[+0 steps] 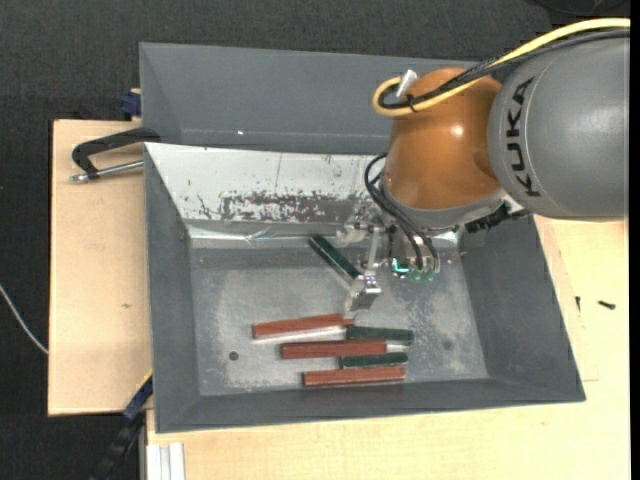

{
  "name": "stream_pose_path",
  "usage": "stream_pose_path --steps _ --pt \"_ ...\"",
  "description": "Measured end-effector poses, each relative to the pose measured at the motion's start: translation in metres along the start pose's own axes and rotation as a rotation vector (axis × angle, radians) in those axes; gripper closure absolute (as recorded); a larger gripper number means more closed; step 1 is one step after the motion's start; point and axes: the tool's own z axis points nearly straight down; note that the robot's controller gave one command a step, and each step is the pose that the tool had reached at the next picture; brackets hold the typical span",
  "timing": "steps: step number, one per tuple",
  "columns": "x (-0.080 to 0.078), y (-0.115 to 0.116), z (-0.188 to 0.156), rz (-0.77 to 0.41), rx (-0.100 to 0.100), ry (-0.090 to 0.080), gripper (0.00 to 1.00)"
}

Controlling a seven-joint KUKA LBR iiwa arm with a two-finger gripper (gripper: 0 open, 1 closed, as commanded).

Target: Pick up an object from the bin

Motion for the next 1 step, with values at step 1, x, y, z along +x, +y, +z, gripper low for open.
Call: stream_pose_path --steps 1 --pt "-0.0017 -0.0003 -0.0037 0.001 -0.001 -0.008 0.0"
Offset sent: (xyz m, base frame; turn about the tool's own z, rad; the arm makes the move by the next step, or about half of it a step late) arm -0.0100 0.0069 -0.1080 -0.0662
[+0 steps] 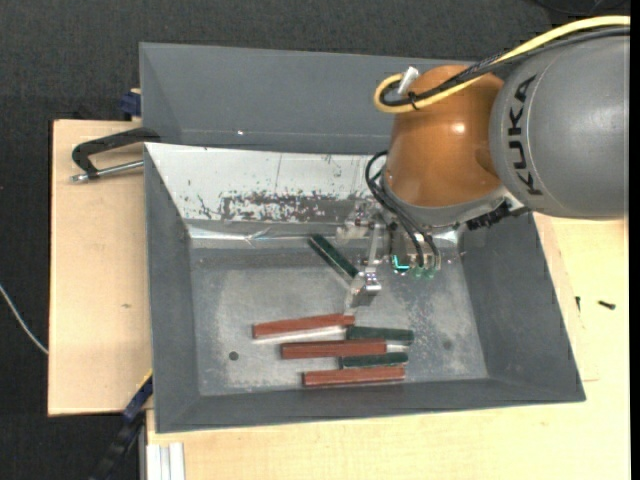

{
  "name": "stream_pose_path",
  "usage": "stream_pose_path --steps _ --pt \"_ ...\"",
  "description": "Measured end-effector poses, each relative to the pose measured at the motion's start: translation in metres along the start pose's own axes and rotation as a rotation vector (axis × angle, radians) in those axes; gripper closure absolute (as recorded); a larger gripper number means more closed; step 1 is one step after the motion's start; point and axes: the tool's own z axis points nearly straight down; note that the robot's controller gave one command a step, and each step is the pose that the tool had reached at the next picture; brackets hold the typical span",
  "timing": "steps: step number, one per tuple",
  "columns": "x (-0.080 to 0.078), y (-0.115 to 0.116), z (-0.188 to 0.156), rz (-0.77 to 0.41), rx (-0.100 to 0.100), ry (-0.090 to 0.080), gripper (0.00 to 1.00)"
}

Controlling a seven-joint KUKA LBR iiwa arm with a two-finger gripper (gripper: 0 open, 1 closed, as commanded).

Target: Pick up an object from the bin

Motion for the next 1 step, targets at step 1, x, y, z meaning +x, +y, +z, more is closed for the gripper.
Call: stream_pose_path --steps 1 --pt "0.0078 0.0082 0.0967 -0.068 0.0 0.01 1.0"
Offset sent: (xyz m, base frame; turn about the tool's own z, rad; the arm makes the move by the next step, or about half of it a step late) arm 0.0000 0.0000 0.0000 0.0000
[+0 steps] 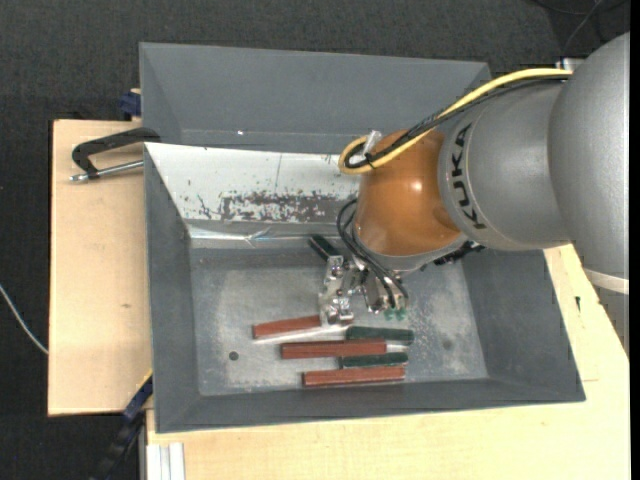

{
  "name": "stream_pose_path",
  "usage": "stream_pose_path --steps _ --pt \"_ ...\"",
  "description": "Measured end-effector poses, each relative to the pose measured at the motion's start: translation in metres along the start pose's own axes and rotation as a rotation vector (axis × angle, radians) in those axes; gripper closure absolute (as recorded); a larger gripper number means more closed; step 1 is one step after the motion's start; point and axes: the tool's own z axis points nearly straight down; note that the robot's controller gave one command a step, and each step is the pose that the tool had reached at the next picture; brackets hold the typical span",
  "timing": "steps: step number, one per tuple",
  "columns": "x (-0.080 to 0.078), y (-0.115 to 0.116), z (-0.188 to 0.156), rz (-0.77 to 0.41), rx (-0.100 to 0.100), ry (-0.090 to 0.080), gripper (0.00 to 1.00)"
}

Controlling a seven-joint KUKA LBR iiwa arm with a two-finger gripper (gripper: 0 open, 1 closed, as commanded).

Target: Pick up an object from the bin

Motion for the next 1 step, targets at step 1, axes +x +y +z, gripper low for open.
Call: stream_pose_path --steps 1 --pt "-0.0011 -0.0006 0.0094 0.002 0.0 -0.022 0.0"
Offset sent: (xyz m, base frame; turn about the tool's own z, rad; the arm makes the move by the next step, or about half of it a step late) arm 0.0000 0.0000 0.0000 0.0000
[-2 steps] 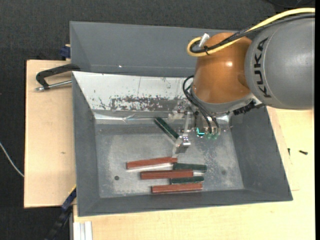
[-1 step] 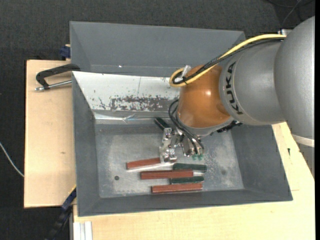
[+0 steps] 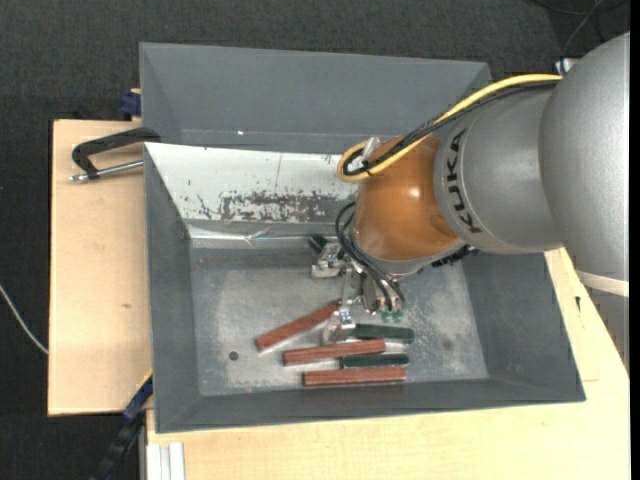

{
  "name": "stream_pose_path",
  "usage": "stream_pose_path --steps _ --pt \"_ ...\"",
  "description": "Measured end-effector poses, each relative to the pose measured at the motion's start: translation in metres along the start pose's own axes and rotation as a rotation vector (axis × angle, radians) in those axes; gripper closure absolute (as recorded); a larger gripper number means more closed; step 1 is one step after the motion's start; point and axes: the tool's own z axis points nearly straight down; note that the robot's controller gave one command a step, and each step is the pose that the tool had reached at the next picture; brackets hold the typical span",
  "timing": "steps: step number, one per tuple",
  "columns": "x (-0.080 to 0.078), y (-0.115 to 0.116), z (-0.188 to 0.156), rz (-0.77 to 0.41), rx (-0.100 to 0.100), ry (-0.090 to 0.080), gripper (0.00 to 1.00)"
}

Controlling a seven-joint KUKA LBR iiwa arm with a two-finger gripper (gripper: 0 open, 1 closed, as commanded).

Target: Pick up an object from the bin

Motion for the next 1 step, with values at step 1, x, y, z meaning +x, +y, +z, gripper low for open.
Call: stream_pose_path --steps 1 --pt "0.0022 0.0009 -0.0017 0.0 -0.001 0.011 1.0"
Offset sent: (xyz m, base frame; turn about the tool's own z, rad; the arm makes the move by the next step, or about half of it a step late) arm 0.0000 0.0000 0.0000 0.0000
